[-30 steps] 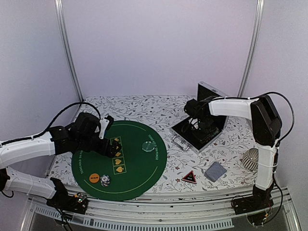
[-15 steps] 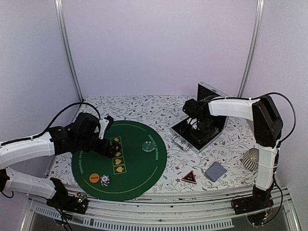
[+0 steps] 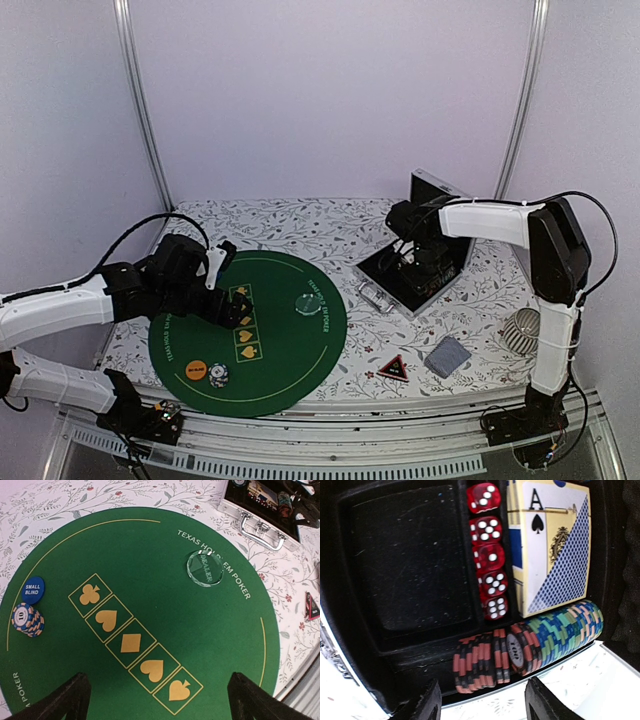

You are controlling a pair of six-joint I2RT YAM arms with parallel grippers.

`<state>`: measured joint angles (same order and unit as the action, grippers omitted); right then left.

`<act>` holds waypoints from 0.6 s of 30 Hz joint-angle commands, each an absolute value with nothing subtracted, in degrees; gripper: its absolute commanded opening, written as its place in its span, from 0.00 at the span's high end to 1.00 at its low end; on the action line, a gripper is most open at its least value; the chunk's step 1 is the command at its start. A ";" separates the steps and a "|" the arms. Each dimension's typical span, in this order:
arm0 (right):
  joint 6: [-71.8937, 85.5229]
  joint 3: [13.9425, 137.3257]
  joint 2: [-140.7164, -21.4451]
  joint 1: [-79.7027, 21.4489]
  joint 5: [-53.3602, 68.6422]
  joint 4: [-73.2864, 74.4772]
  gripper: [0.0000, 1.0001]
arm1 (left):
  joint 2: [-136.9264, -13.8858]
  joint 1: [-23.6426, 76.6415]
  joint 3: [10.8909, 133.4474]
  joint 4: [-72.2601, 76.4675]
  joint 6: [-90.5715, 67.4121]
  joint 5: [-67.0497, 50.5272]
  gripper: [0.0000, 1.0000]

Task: Distribute texas hold em gaming equipment
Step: Pick up the pile of poker chips from the chip case.

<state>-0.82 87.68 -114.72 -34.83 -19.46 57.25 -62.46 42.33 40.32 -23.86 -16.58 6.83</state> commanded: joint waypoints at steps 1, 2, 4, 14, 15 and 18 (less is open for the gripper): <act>-1.84 86.66 -114.00 -34.02 -18.55 55.63 0.43 | -61.35 41.57 39.20 -23.99 -17.14 6.46 0.02; -1.85 86.51 -114.34 -34.01 -18.50 55.62 0.43 | -61.35 41.55 39.20 -23.99 -17.14 6.50 0.02; -1.90 86.40 -114.72 -34.02 -18.26 55.59 0.44 | -61.43 41.57 39.22 -24.01 -17.13 6.44 0.02; -2.49 85.34 -115.41 -33.15 -16.79 54.59 0.46 | -61.60 41.55 38.90 -23.57 -17.05 6.24 0.02; -2.61 85.28 -115.54 -33.11 -16.71 54.46 0.47 | -61.54 41.55 38.79 -23.51 -17.05 6.17 0.02; -3.01 85.17 -116.03 -32.84 -16.15 54.01 0.48 | -61.52 41.54 38.61 -23.42 -17.14 6.21 0.02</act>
<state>-2.22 85.69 -114.76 -33.45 -17.26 55.29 -62.35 42.33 39.38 -23.83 -16.75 6.63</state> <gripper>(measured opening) 0.530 0.982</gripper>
